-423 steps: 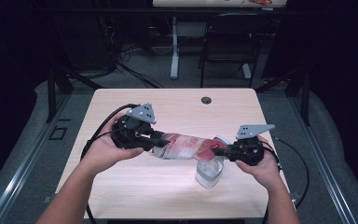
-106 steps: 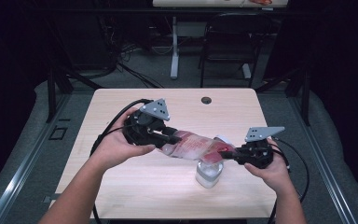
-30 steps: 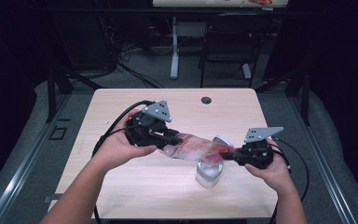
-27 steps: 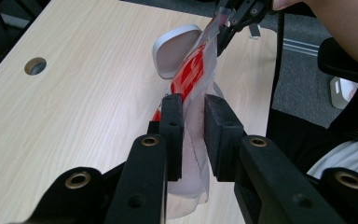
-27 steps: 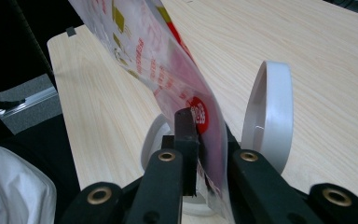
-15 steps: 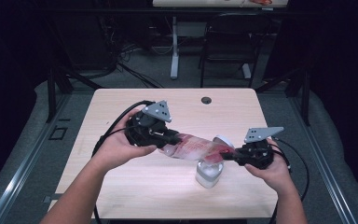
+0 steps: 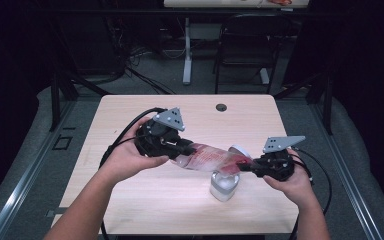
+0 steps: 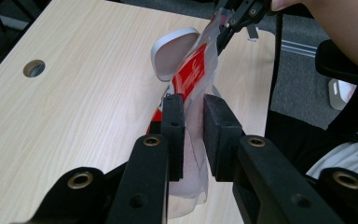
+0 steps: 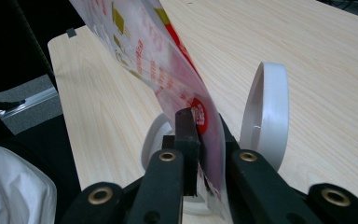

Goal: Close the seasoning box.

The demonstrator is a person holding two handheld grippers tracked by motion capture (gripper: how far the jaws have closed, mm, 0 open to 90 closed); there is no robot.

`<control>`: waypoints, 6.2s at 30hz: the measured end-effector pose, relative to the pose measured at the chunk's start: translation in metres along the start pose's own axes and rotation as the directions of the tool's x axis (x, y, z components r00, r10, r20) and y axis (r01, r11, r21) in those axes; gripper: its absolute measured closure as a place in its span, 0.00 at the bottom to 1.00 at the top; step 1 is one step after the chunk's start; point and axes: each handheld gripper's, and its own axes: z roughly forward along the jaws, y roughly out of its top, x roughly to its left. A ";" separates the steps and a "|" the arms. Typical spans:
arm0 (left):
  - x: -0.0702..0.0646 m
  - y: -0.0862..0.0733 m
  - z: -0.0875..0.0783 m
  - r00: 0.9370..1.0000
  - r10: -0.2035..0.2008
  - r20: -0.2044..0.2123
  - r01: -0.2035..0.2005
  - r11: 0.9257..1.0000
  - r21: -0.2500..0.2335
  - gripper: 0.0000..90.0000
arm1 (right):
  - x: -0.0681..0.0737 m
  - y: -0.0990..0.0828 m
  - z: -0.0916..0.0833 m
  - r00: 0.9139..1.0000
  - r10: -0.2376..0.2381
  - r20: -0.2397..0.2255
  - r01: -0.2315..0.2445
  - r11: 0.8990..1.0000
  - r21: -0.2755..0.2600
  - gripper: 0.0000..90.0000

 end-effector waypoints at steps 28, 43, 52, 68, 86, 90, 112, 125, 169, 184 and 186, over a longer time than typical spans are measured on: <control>0.002 -0.001 -0.002 1.000 -0.018 -0.005 0.018 1.000 -0.007 0.88 | 0.003 0.000 0.001 0.999 -0.003 -0.047 0.004 1.000 0.027 0.98; 0.002 -0.005 -0.003 1.000 -0.029 -0.008 0.029 1.000 -0.008 0.87 | 0.003 0.001 0.001 0.999 -0.007 -0.032 0.008 1.000 0.023 0.98; 0.003 -0.013 -0.006 0.999 -0.036 -0.011 0.036 0.999 -0.021 0.87 | 0.006 0.004 0.004 1.000 -0.014 -0.026 0.015 1.000 0.010 0.98; 0.009 -0.036 -0.006 0.996 -0.084 -0.016 0.083 0.996 -0.033 0.86 | 0.007 0.007 0.006 1.000 -0.010 -0.016 0.009 0.999 -0.038 0.97; 0.017 -0.073 0.003 0.989 -0.149 0.003 0.149 0.987 -0.064 0.92 | 0.003 0.005 0.008 0.999 0.019 -0.048 -0.024 0.993 -0.111 0.92; 0.017 -0.079 0.007 0.988 -0.154 0.013 0.154 0.985 -0.072 0.92 | 0.005 0.005 0.009 0.999 -0.006 -0.038 0.002 0.994 -0.111 0.97; 0.017 -0.101 0.011 0.991 -0.126 -0.052 0.122 0.990 -0.075 1.00 | 0.011 0.010 0.014 0.999 -0.003 -0.043 -0.003 0.989 -0.150 0.94; 0.017 -0.124 0.015 0.987 -0.134 -0.090 0.121 0.983 -0.136 1.00 | 0.012 0.011 0.020 0.999 -0.003 -0.054 -0.005 0.991 -0.133 0.88; 0.024 -0.175 0.019 0.972 -0.223 -0.079 0.204 0.958 -0.201 0.97 | 0.029 0.031 0.027 0.995 -0.103 0.009 0.103 0.994 -0.031 1.00; 0.023 -0.181 0.022 0.973 -0.222 -0.063 0.208 0.963 -0.171 0.95 | 0.038 0.047 0.026 0.991 -0.116 0.062 0.118 0.993 -0.028 1.00; 0.023 -0.183 0.024 0.972 -0.227 -0.061 0.214 0.963 -0.164 0.95 | 0.039 0.050 0.027 0.990 -0.115 0.077 0.118 0.993 -0.028 1.00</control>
